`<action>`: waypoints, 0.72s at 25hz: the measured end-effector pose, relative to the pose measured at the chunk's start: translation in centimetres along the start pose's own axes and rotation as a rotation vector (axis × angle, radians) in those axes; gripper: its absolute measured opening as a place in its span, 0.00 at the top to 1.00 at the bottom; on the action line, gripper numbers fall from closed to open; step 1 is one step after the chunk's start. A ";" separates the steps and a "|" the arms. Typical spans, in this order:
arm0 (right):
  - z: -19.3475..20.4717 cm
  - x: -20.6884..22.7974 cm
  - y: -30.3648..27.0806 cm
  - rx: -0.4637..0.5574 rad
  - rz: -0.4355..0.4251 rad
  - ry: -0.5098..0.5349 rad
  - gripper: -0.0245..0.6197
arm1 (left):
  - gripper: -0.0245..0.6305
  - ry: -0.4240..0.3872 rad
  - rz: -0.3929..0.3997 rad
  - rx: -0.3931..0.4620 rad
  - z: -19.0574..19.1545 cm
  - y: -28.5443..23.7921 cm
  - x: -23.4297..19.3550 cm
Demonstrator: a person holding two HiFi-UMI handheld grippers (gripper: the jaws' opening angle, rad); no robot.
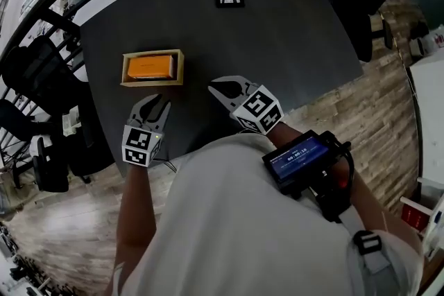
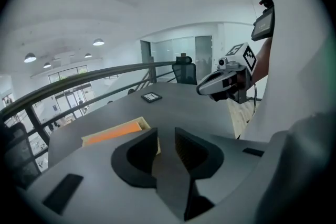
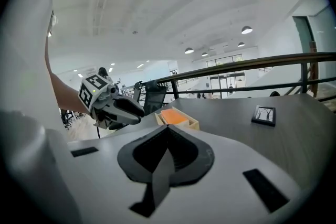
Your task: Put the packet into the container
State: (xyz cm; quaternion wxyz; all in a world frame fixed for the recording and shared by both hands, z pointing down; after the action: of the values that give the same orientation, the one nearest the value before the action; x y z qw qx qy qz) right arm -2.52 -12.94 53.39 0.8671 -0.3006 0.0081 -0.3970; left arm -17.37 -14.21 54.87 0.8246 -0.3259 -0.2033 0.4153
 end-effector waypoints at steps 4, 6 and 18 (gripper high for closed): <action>0.1 -1.7 -0.5 -0.006 -0.057 0.050 0.95 | 0.91 0.116 -0.004 0.067 1.3 1.2 3.6; 0.7 -2.2 -0.2 -0.019 -0.073 0.056 0.95 | 0.95 0.195 0.008 0.112 1.6 1.3 5.4; 2.2 -2.4 -1.0 -0.022 -0.084 0.033 0.95 | 0.95 0.301 -0.047 0.116 3.7 1.8 4.6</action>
State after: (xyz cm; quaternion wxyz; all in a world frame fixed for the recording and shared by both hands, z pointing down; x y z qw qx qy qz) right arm -4.24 -10.66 55.18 0.8460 -0.3039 0.0140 -0.4379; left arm -18.00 -8.32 56.46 0.8727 -0.3313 -0.0606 0.3534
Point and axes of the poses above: the fingertips, and each gripper's own axes: y backward along the fingers, x to its right, z out of its underside, the point moved 2 cm from there along y, backward along the fingers, and after that the axes turned 10 degrees about -x, right-handed, at the moved point
